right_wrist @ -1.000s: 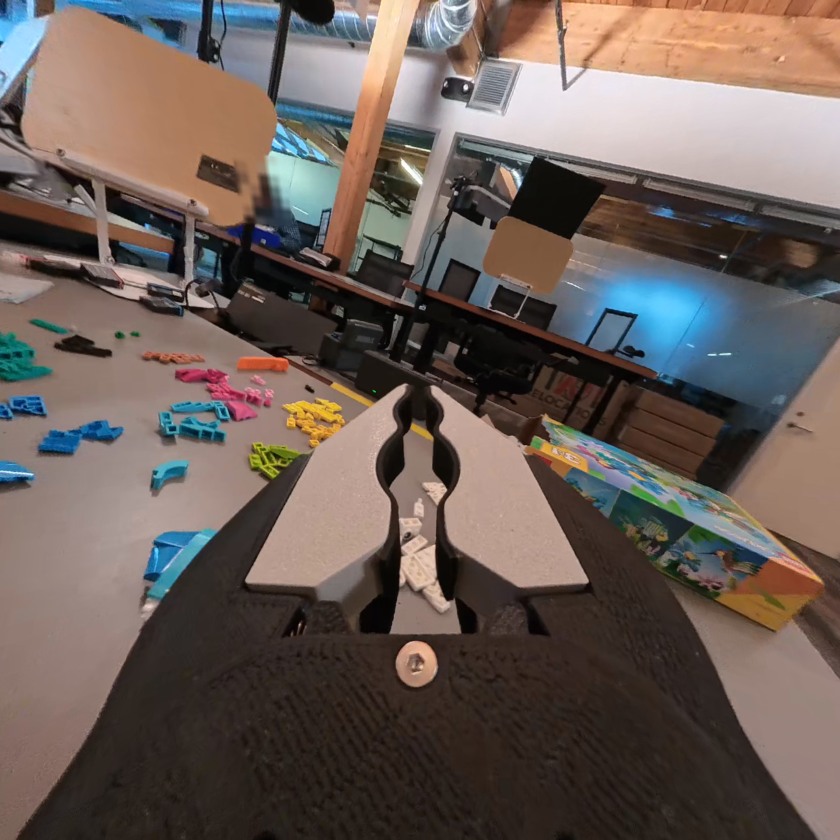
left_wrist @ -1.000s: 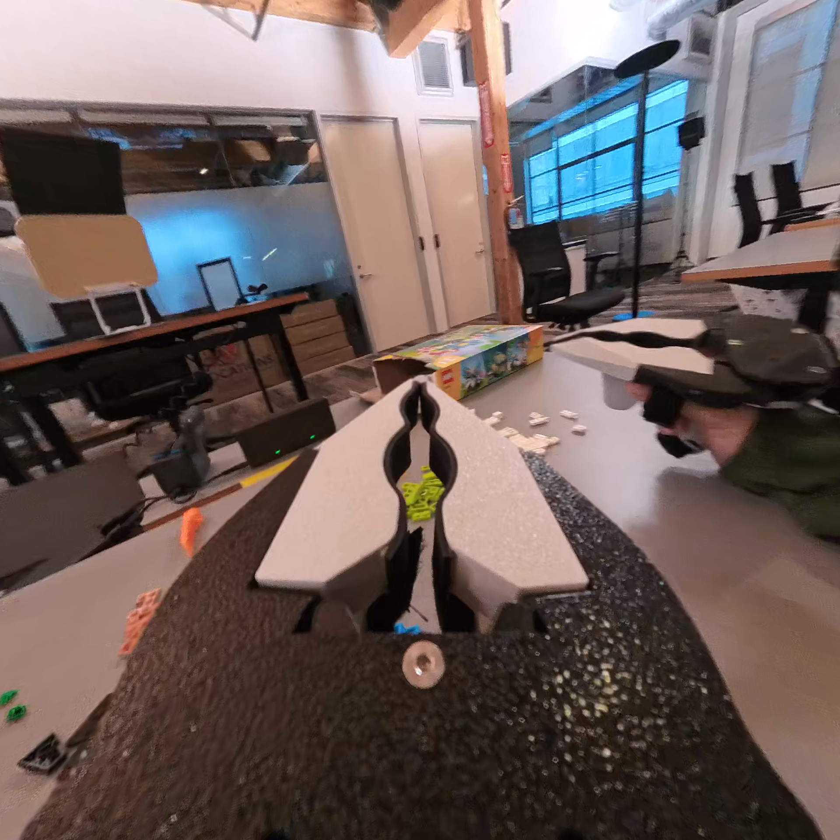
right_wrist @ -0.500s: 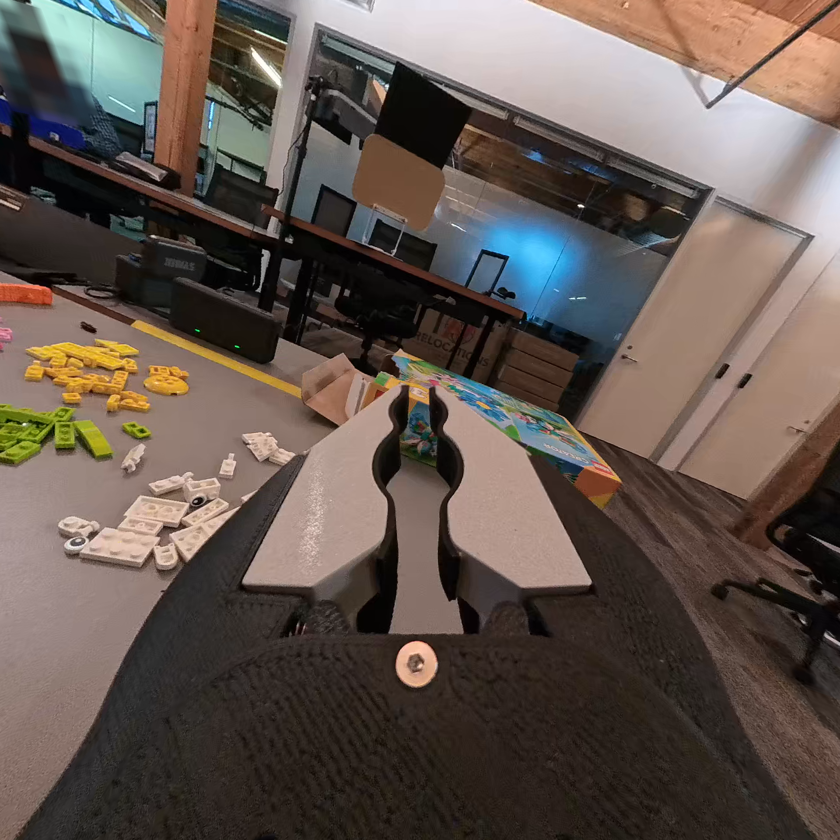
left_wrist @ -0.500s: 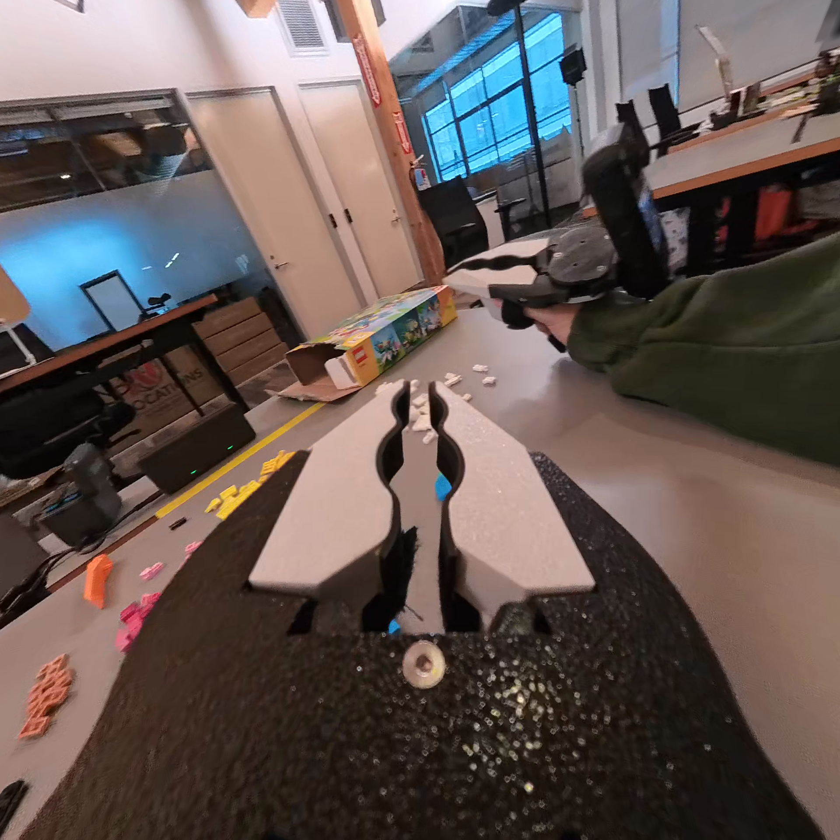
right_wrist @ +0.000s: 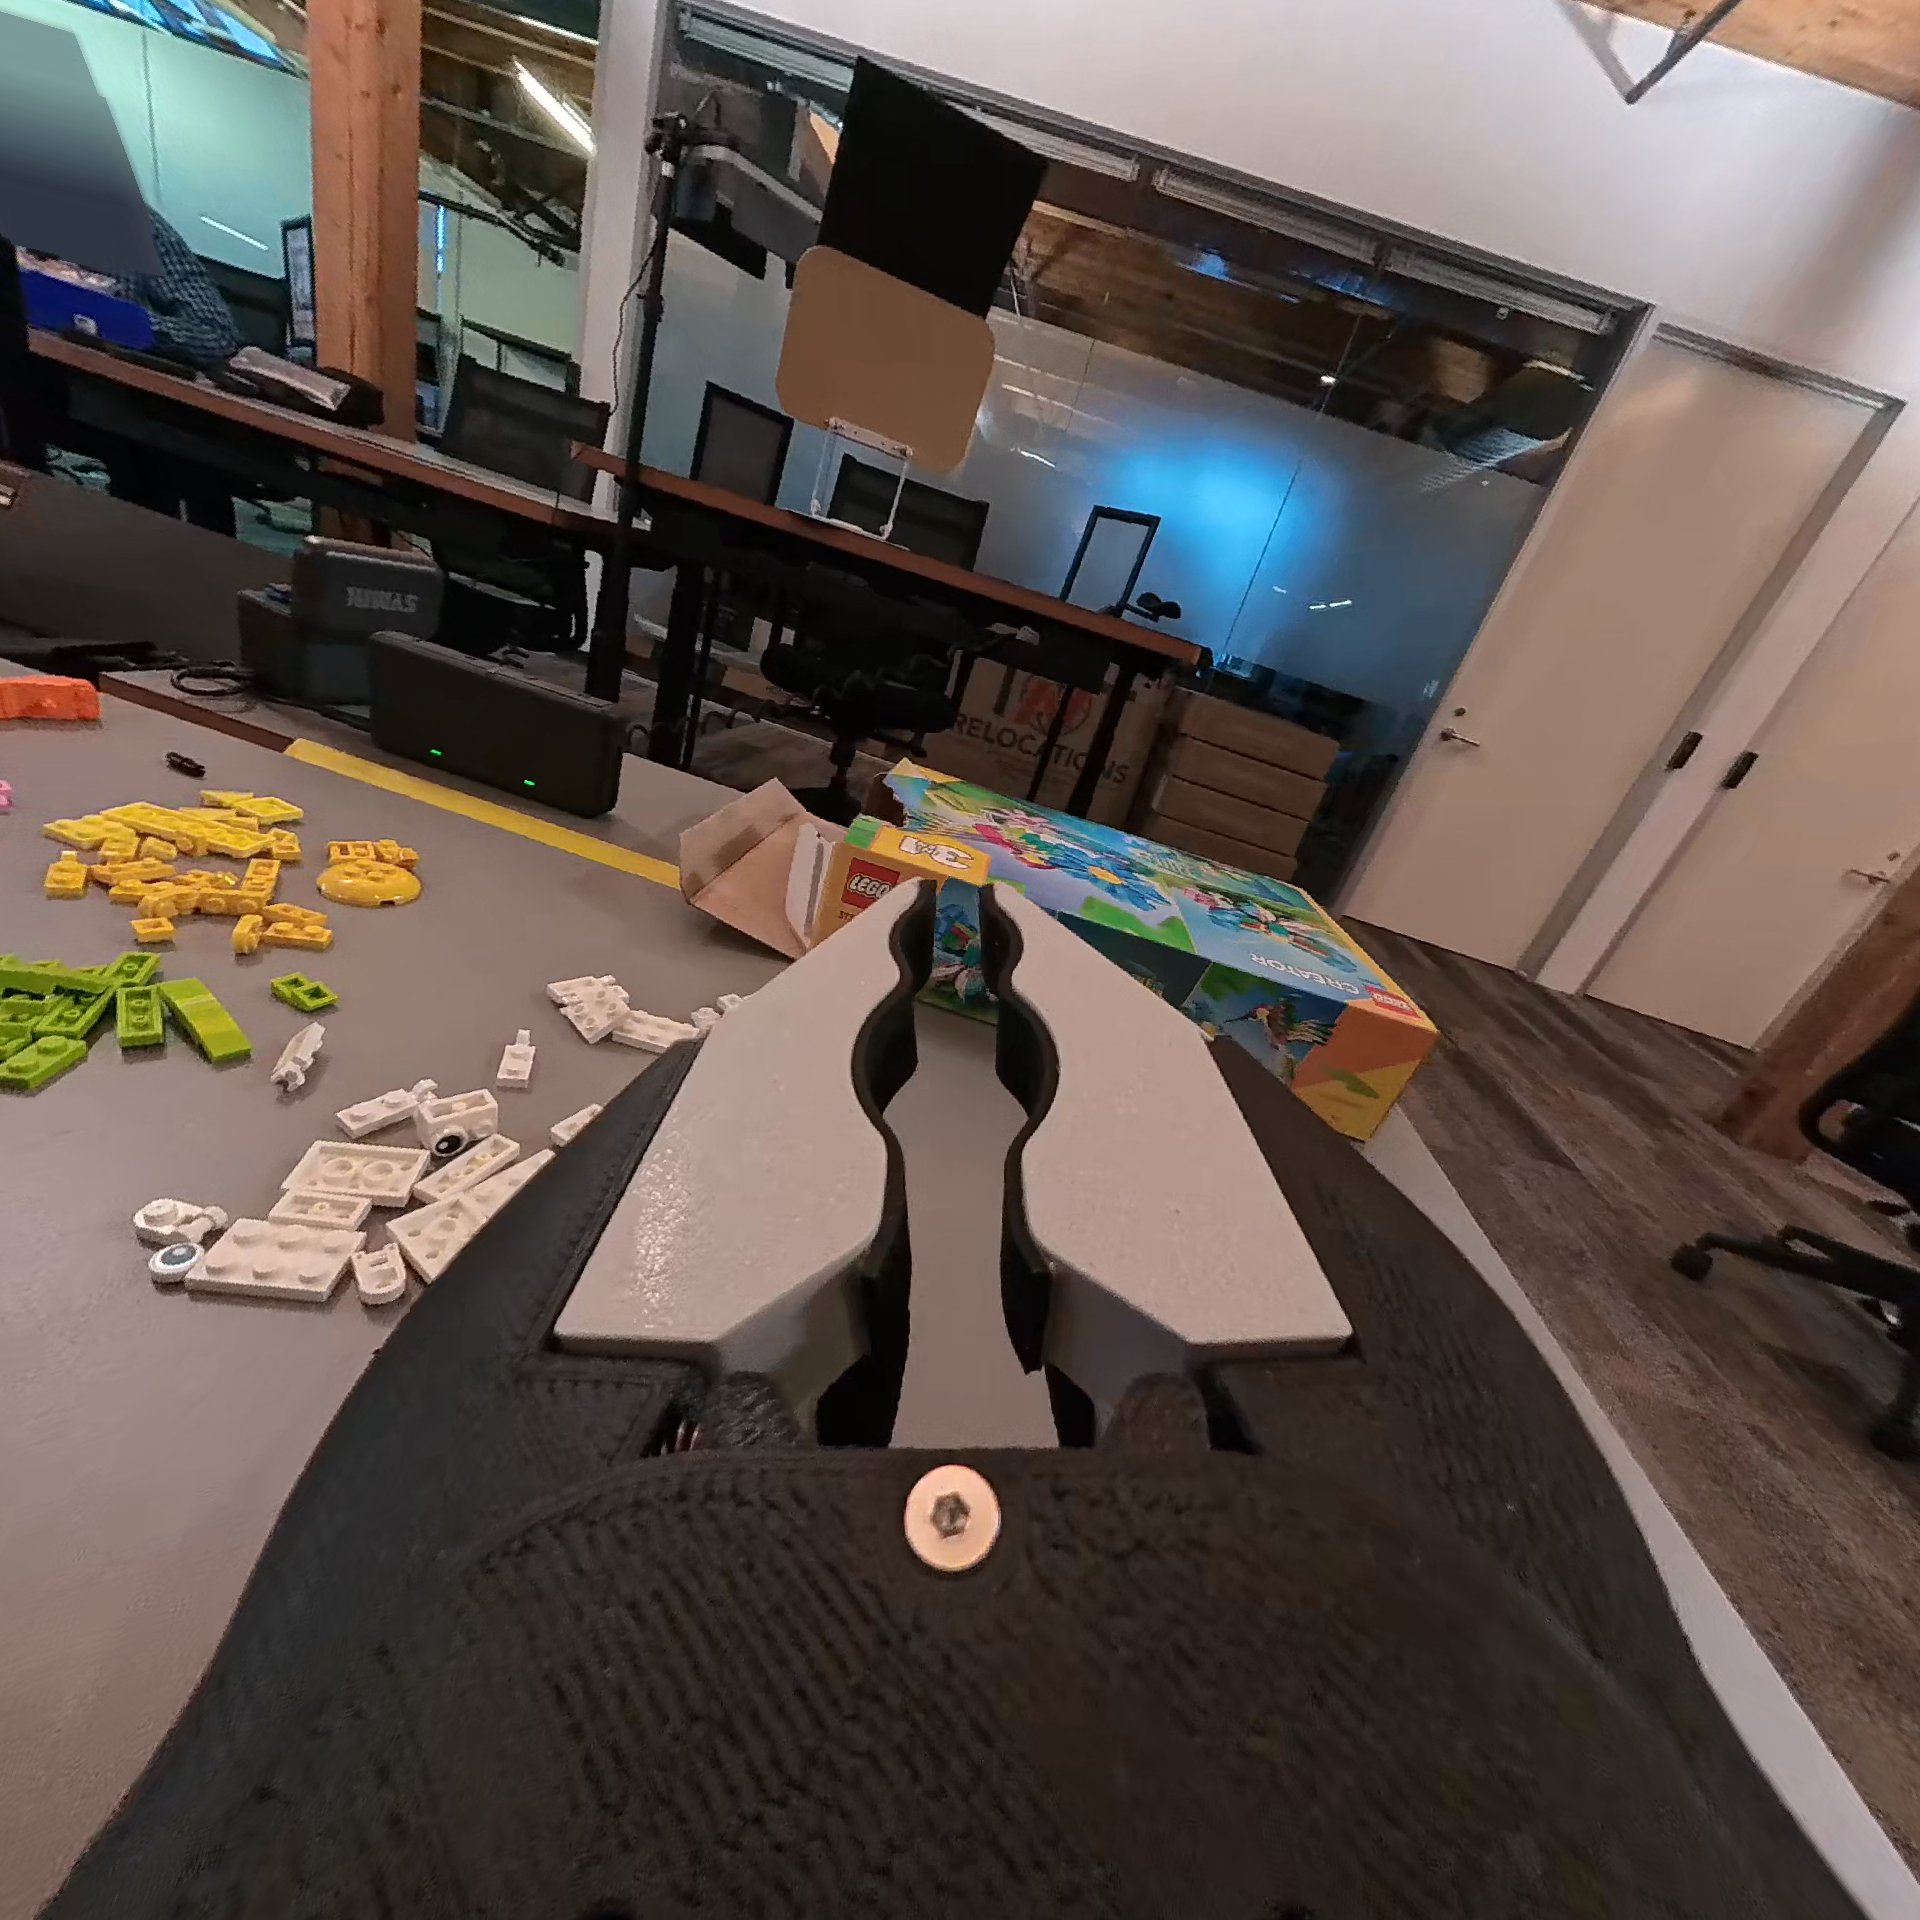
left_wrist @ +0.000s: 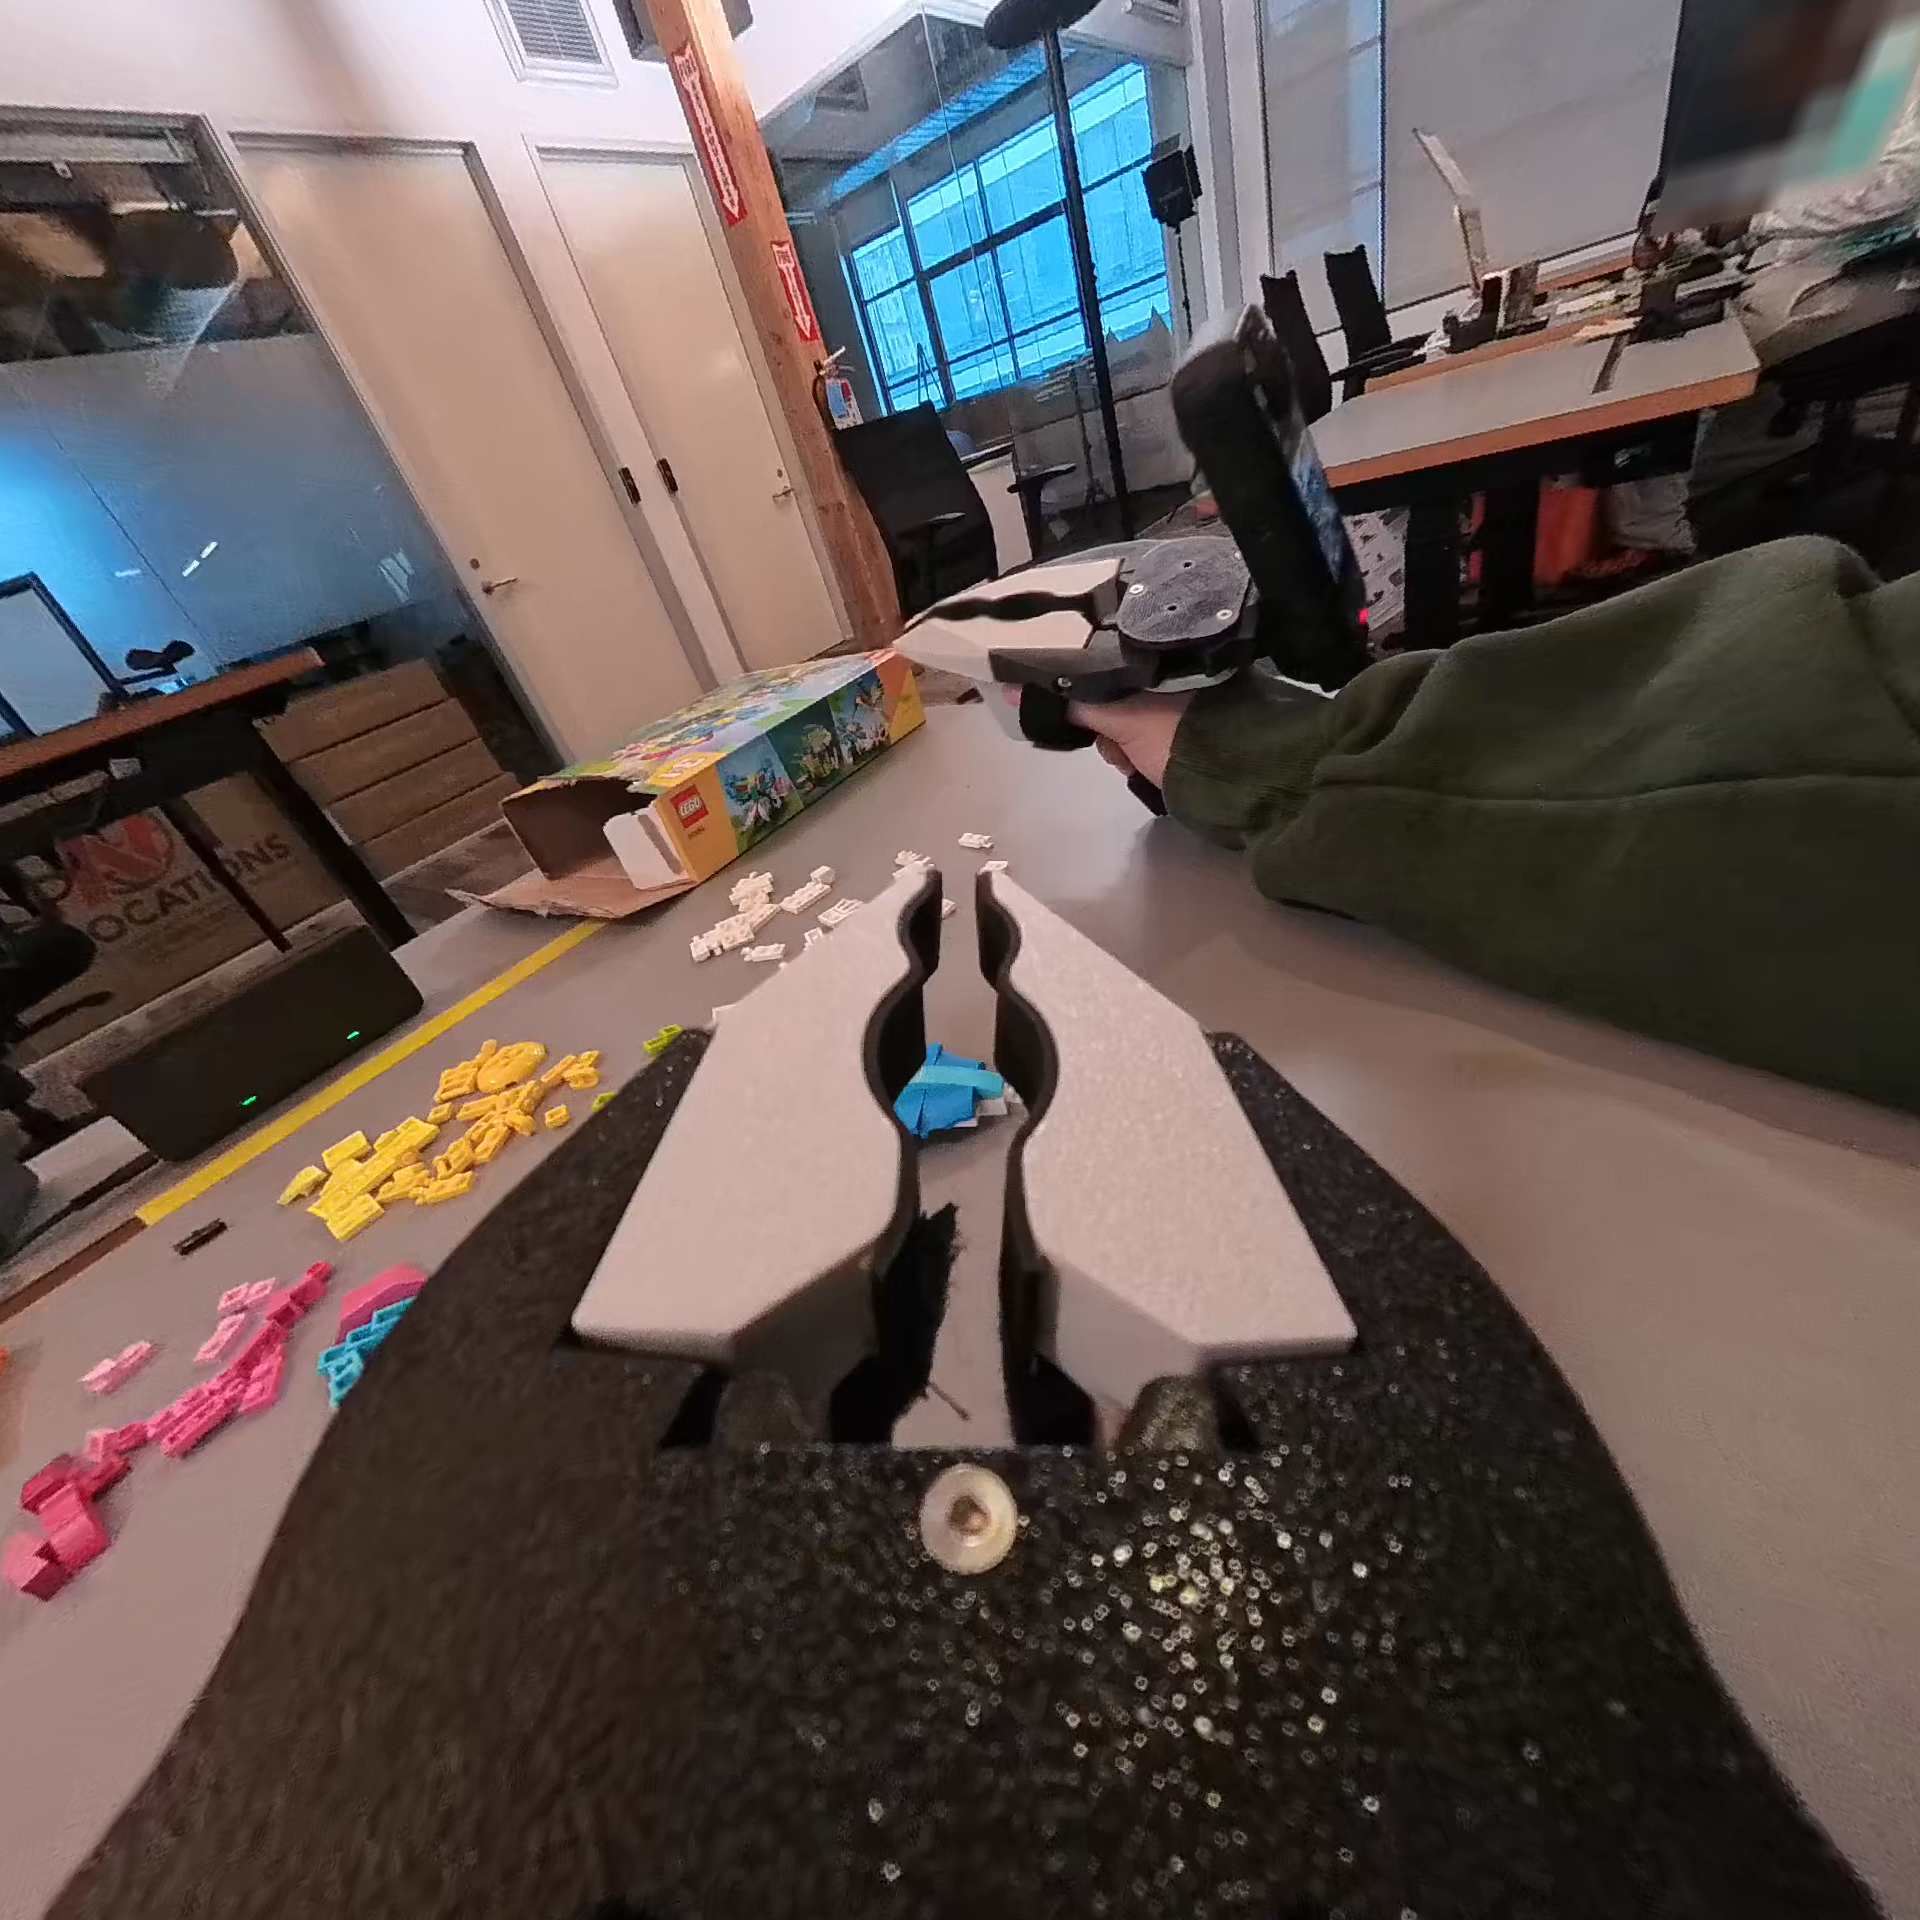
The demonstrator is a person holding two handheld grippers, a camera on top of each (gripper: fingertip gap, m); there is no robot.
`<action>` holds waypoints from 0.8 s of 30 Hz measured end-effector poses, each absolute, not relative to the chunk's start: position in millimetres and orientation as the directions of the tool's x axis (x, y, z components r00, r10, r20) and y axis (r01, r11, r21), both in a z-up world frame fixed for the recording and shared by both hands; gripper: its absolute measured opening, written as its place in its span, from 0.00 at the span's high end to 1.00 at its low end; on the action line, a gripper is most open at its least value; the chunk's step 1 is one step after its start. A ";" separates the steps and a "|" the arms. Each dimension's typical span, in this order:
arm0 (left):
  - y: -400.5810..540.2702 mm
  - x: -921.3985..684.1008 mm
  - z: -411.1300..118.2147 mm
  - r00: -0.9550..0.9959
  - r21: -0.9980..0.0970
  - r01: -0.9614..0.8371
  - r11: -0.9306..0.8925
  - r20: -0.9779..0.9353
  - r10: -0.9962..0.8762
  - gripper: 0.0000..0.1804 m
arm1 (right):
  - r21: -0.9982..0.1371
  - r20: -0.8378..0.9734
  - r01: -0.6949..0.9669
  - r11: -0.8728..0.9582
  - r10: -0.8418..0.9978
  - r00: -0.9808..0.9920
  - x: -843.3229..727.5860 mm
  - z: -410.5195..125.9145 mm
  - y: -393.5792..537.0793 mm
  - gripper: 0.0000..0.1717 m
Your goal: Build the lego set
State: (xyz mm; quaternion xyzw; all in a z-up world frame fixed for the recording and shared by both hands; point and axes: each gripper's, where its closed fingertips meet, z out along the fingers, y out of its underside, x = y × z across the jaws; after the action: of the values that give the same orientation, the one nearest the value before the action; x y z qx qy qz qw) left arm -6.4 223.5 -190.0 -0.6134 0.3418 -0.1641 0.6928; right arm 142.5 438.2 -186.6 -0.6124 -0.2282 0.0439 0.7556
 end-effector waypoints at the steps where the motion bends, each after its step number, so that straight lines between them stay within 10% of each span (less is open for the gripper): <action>1: 224.0 -7.2 -189.4 0.715 -0.963 -0.187 0.194 -0.268 -0.645 0.98 | -0.948 0.283 0.205 0.246 0.348 0.894 143.0 -186.1 438.0 0.95; 24: 231.1 -12.5 -190.6 0.736 -0.948 -0.225 0.227 -0.318 -0.597 1.00 | -0.947 0.299 0.221 0.233 0.389 0.871 132.3 -190.3 435.3 0.96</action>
State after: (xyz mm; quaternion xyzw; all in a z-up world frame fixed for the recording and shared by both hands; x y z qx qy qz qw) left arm -12.5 231.1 -190.6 -0.6074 0.3383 -0.1320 0.7065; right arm 132.3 435.3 -190.3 -0.6167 -0.2475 0.0565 0.7451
